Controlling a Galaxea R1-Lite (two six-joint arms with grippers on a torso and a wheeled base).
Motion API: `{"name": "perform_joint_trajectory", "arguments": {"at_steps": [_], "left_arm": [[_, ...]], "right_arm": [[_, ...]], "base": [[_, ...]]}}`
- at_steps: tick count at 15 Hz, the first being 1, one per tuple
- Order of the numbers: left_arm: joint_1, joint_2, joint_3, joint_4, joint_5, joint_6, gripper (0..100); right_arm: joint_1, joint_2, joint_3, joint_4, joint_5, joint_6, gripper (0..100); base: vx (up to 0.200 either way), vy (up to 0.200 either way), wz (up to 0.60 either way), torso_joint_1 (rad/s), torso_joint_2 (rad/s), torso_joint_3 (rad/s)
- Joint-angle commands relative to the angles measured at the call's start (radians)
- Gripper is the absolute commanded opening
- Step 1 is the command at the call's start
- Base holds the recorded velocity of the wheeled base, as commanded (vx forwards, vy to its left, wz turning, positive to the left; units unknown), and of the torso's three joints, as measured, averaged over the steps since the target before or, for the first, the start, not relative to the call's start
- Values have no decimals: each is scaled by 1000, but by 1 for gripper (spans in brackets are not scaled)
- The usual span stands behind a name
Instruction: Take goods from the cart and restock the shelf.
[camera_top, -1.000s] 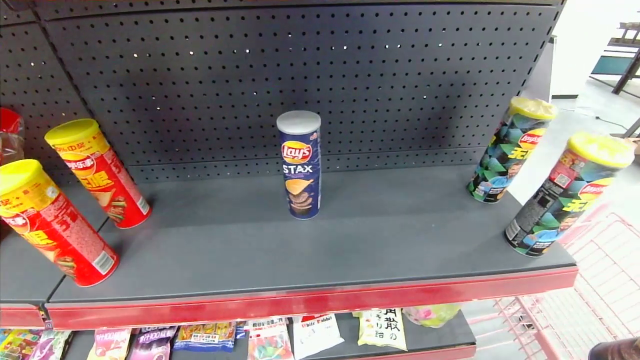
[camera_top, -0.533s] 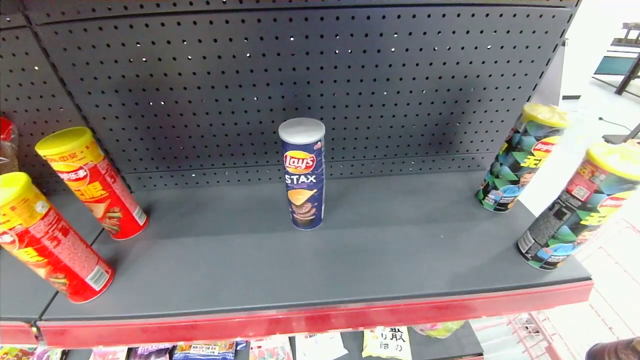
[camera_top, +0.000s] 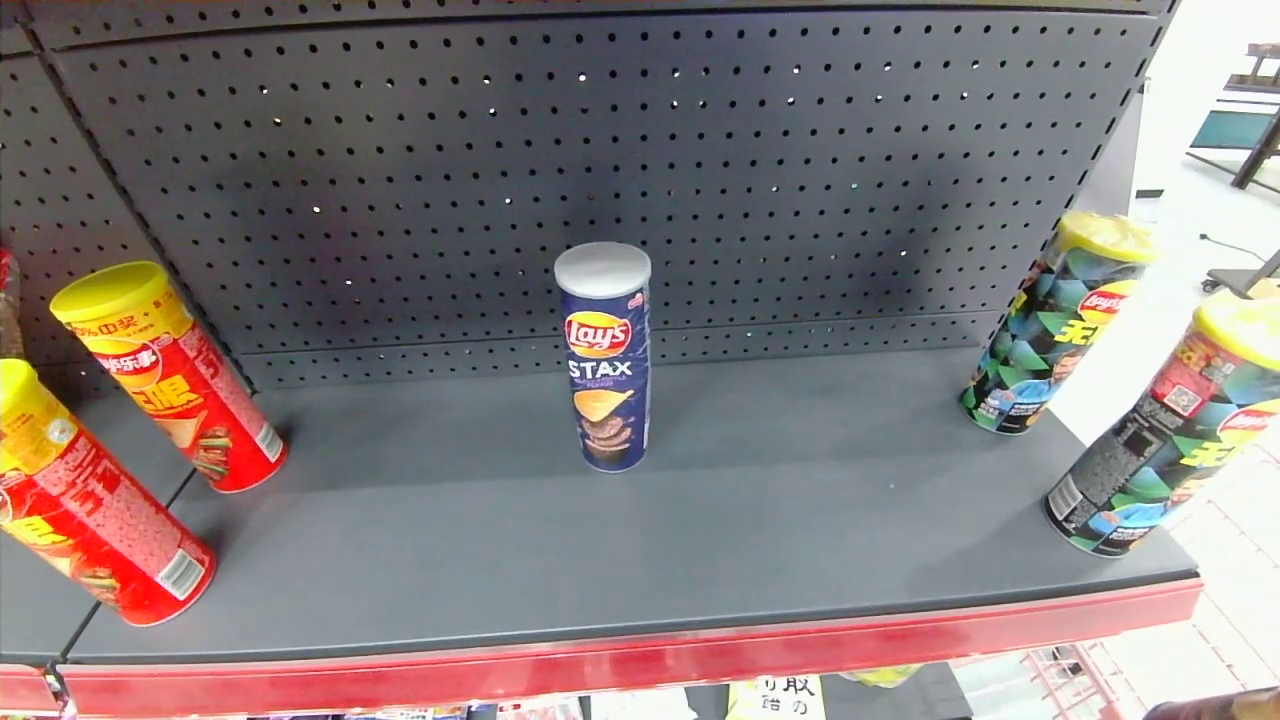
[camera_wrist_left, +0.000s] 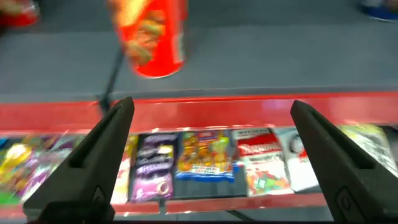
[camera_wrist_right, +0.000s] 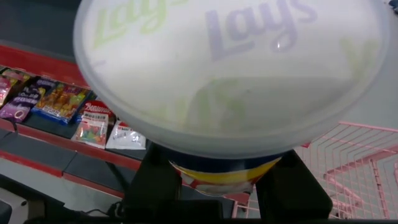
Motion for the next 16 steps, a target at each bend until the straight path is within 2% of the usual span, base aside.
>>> {"name": "perform_joint_trajectory", "arguments": {"at_steps": [1, 2, 3, 4, 5, 6, 8, 11, 12, 13, 14, 15, 16], "left_arm": [[-81, 210, -244, -9, -48, -44, 100], [-89, 368, -404, -10, -74, -93, 100], [-121, 463, -479, -15, -140, -70, 100], [-189, 565, -533, -32, -277, -38, 100], [-212, 675, -566, -39, -370, -32, 100], [-213, 789, -603, -64, -396, -12, 100], [-250, 1014, -660, -164, -435, 87, 100], [-328, 1218, -714, -254, -459, 106, 100], [-339, 1264, -732, -274, -493, 110, 100], [-344, 1315, -755, -288, -524, 133, 100], [-344, 1368, -784, -294, -534, 172, 100], [-344, 1368, -784, -294, -534, 172, 100], [-344, 1470, -870, -299, -537, 223, 100]], "right_arm": [[6, 10, 0, 0, 1, 0, 0], [6, 23, 0, -3, 3, 0, 0], [6, 26, -1, -7, 3, 0, 0], [7, 43, -7, -9, 1, 0, 0], [7, 53, -10, -11, 1, 6, 0], [9, 63, -17, -12, 3, 7, 0], [19, 80, -41, -12, 6, 10, 0], [19, 86, -47, -12, 6, 12, 0], [19, 86, -47, -12, 6, 12, 0], [19, 86, -47, -14, 6, 12, 0], [19, 83, -49, -12, 6, 12, 0], [19, 83, -49, -12, 6, 12, 0], [19, 82, -53, -12, 4, 26, 0]], "base": [[0, 0, 0, 0, 0, 0], [0, 0, 0, 0, 0, 0], [0, 0, 0, 0, 0, 0], [0, 0, 0, 0, 0, 0], [0, 0, 0, 0, 0, 0], [0, 0, 0, 0, 0, 0], [0, 0, 0, 0, 0, 0], [0, 0, 0, 0, 0, 0], [0, 0, 0, 0, 0, 0], [0, 0, 0, 0, 0, 0], [0, 0, 0, 0, 0, 0], [0, 0, 0, 0, 0, 0], [0, 0, 0, 0, 0, 0]]}}
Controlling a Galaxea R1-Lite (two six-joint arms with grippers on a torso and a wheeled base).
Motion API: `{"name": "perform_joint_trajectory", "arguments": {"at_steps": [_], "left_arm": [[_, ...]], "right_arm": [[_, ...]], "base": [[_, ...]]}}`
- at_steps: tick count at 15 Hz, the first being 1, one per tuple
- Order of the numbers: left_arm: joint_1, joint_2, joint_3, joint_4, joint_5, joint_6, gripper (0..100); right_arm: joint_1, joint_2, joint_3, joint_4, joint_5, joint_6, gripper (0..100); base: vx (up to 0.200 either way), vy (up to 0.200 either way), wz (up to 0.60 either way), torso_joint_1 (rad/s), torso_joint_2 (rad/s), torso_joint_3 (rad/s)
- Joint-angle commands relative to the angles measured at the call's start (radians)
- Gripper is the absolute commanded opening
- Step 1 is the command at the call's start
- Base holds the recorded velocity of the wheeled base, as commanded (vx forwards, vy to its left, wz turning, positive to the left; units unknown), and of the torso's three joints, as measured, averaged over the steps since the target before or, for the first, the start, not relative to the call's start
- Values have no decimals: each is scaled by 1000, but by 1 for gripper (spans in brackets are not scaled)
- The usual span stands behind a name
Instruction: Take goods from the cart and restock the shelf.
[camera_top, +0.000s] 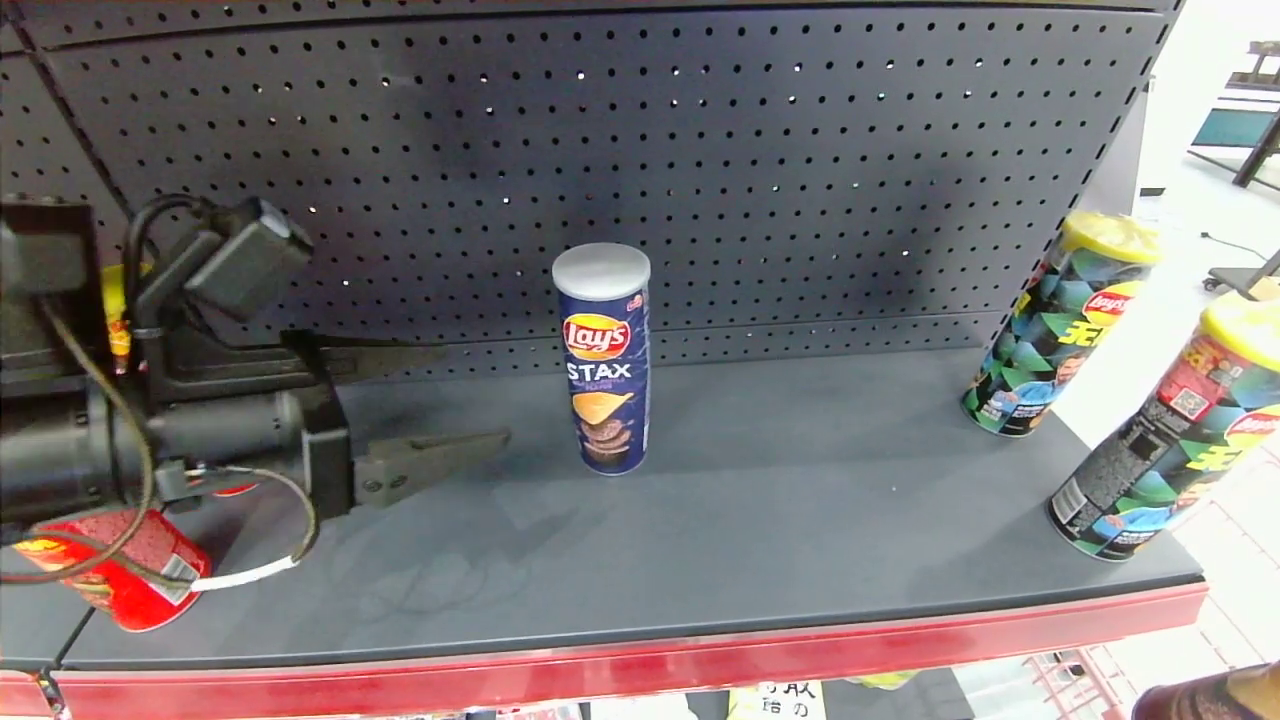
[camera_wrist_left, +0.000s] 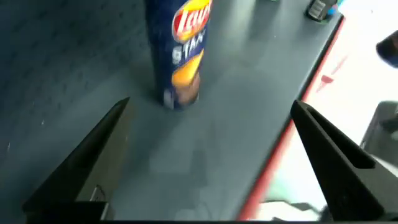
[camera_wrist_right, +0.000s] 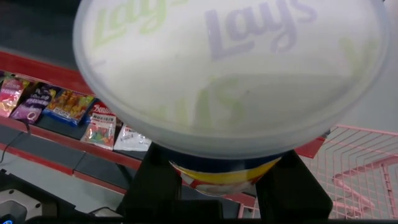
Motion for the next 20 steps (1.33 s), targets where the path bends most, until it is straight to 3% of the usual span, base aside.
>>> {"name": "perform_joint_trajectory", "arguments": {"at_steps": [1, 3, 7, 14, 16, 19, 20], "left_arm": [[-12, 220, -141, -11, -9, 51, 100], [-12, 289, -220, -11, -24, 76, 100], [-19, 372, -306, -11, -70, 76, 100], [-62, 487, -457, -10, -70, 65, 100], [-79, 505, -470, -7, -70, 56, 100], [-111, 519, -476, -11, -69, -1, 100], [-113, 523, -486, -10, -69, -2, 100]], "right_arm": [[0, 2, -4, 0, 0, 6, 0], [0, 4, -9, 0, 0, 9, 0], [0, 7, -9, 0, 0, 9, 0], [0, 7, -9, 2, -3, 9, 0], [0, 7, -10, 2, -5, 9, 0], [0, 7, -10, 2, -5, 9, 0], [0, 7, -10, 2, -5, 9, 0]], "base": [[0, 0, 0, 0, 0, 0], [0, 0, 0, 0, 0, 0], [0, 0, 0, 0, 0, 0], [0, 0, 0, 0, 0, 0], [0, 0, 0, 0, 0, 0], [0, 0, 0, 0, 0, 0], [0, 0, 0, 0, 0, 0]]}}
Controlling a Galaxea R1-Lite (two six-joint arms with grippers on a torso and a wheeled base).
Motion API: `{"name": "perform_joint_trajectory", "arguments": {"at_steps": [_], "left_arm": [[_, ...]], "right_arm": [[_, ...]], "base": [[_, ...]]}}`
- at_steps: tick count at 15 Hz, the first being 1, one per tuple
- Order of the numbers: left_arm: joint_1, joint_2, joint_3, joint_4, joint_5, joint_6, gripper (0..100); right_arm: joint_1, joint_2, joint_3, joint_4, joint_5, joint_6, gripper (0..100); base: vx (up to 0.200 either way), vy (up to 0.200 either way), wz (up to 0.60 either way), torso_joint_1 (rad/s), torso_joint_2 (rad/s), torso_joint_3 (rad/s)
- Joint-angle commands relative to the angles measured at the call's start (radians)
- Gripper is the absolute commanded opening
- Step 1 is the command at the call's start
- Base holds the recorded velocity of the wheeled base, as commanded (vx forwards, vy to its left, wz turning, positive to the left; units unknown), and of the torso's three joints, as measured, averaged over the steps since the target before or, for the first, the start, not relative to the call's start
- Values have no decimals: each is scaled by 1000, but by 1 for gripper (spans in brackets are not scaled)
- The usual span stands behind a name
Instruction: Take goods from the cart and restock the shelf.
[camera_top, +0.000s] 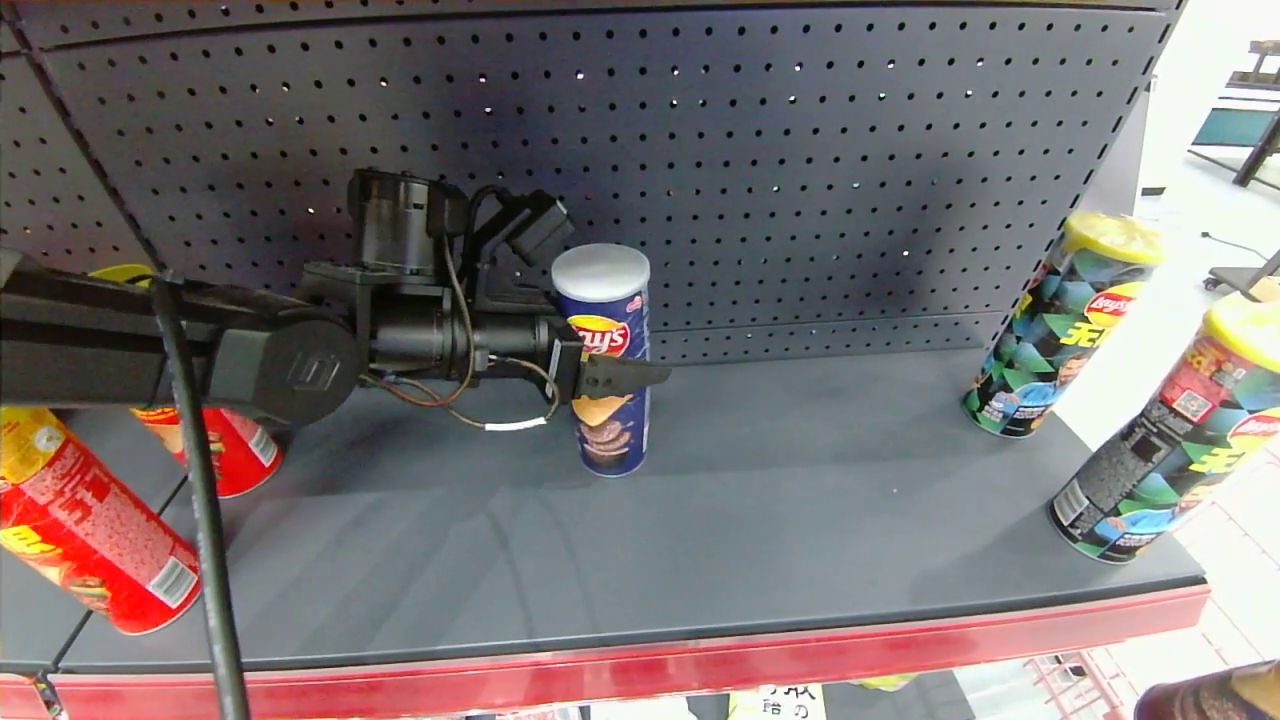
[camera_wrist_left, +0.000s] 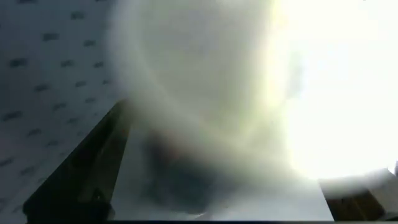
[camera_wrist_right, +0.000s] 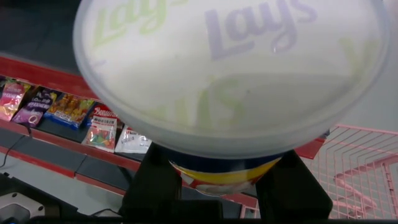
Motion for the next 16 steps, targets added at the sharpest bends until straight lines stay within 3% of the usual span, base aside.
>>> {"name": "perform_joint_trajectory", "arguments": {"at_steps": [1, 2, 8, 12, 16], "left_arm": [[-11, 23, -27, -2, 2, -1, 100], [-13, 32, -40, -2, 3, -3, 0], [-30, -4, -6, 4, 7, -24, 0], [-30, -158, 203, 1, 0, -29, 0], [-33, -273, 332, 0, -24, -31, 0]], "right_arm": [[0, 2, 0, 0, 1, -1, 0], [0, 2, 0, 0, 1, -1, 0], [0, 2, 0, 0, -1, 1, 0], [0, 14, -14, 0, 4, 1, 0], [0, 29, -20, -2, 7, 1, 0]], "base": [[0, 0, 0, 0, 0, 0], [0, 0, 0, 0, 0, 0], [0, 0, 0, 0, 0, 0], [0, 0, 0, 0, 0, 0], [0, 0, 0, 0, 0, 0]]}}
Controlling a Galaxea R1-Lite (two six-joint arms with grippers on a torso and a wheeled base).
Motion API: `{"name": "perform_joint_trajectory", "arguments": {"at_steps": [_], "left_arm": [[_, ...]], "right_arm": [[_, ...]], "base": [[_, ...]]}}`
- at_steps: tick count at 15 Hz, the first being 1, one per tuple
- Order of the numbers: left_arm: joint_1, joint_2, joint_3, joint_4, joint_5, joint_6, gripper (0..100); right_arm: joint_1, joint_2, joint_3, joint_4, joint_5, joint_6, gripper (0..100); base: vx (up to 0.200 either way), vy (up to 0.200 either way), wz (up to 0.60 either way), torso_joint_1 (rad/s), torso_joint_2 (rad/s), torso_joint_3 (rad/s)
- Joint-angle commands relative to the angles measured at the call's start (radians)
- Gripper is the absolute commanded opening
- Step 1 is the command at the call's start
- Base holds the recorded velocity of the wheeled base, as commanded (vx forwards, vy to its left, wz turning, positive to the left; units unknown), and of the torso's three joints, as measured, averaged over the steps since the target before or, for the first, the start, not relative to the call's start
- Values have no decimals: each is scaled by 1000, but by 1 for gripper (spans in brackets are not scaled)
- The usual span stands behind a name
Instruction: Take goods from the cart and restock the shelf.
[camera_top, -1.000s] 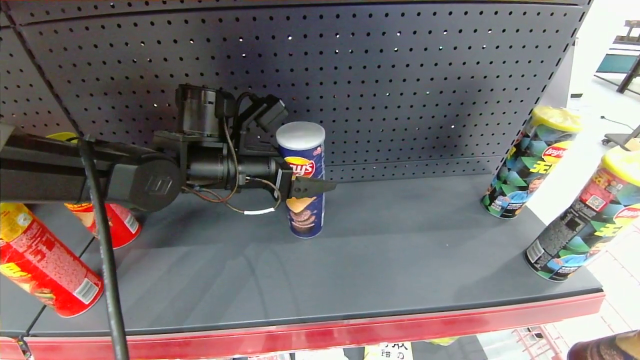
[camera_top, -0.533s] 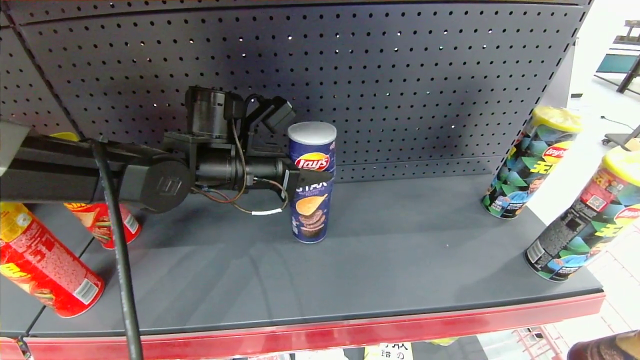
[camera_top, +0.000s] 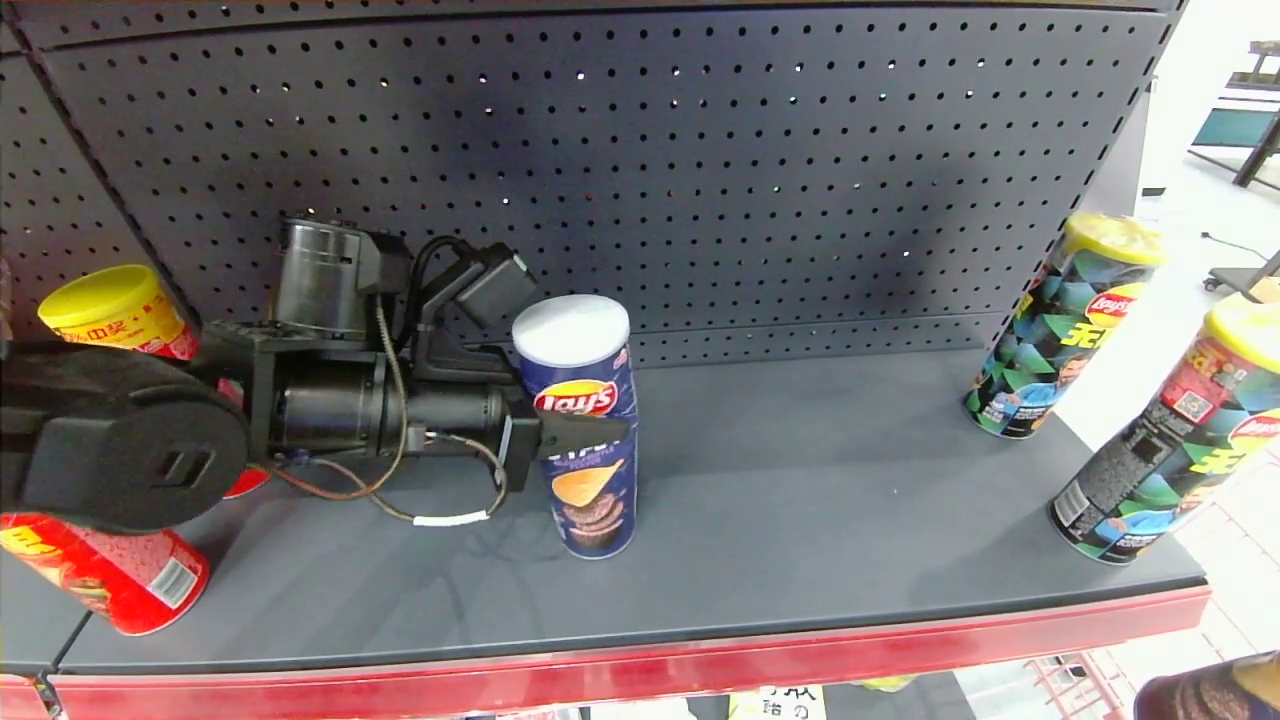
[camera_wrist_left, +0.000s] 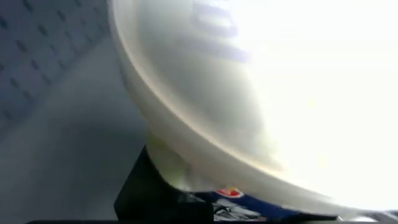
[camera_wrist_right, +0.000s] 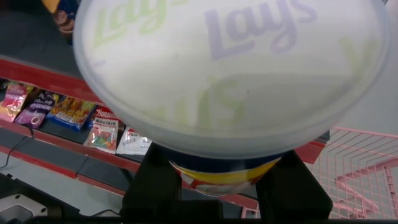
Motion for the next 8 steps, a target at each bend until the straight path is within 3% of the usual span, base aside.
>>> {"name": "perform_joint_trajectory", "arguments": {"at_steps": [1, 8], "left_arm": [[-3, -89, 55, -2, -11, 0, 0], [-41, -121, 135, -4, -35, 25, 0]], "right_arm": [[0, 8, -1, 0, 0, 3, 0], [0, 8, -3, 0, 0, 10, 0]], "base": [[0, 0, 0, 0, 0, 0], [0, 0, 0, 0, 0, 0]]}}
